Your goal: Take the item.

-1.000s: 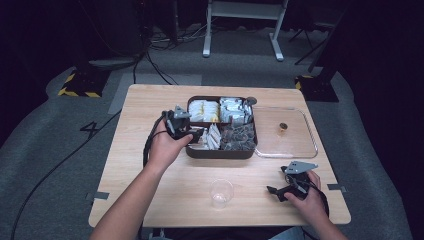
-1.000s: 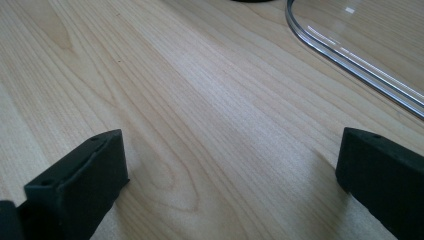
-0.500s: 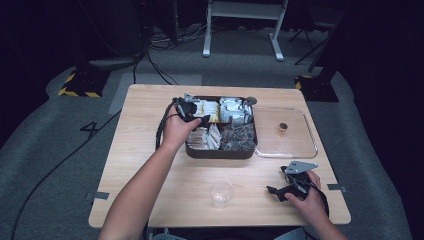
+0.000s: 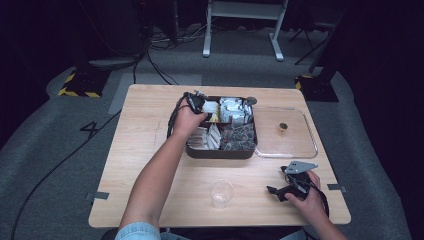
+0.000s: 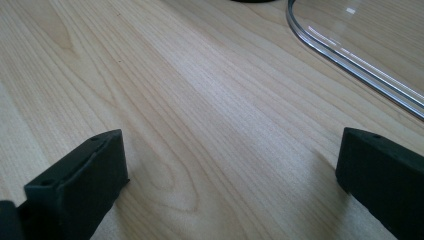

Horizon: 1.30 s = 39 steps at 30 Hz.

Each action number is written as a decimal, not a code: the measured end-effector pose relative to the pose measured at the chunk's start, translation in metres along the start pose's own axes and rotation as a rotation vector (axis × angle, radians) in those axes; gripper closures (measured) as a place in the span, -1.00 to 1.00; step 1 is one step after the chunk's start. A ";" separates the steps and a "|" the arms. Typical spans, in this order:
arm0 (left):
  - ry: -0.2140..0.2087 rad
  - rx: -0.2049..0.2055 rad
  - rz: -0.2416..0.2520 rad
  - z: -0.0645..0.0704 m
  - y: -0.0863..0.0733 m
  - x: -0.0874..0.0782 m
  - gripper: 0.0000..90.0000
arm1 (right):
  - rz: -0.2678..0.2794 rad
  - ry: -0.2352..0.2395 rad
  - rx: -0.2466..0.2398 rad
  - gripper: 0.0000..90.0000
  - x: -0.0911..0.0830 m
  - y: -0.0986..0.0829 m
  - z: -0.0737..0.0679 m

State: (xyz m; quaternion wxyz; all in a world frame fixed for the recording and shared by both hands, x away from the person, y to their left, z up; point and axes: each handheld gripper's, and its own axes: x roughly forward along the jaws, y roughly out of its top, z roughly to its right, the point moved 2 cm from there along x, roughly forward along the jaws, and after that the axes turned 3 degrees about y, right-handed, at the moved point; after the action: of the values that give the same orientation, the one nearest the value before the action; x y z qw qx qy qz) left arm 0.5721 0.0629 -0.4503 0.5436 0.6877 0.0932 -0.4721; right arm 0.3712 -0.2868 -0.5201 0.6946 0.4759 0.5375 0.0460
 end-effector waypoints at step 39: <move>-0.011 0.090 -0.191 0.006 0.009 0.026 1.00 | -0.001 0.003 -0.006 -1.00 0.000 0.000 0.001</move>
State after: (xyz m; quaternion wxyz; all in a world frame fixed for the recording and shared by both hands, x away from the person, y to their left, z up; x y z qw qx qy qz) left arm 0.5888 0.0443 -0.4636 0.4649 0.6970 0.1341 -0.5292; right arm 0.3719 -0.2869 -0.5201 0.6951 0.4736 0.5387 0.0483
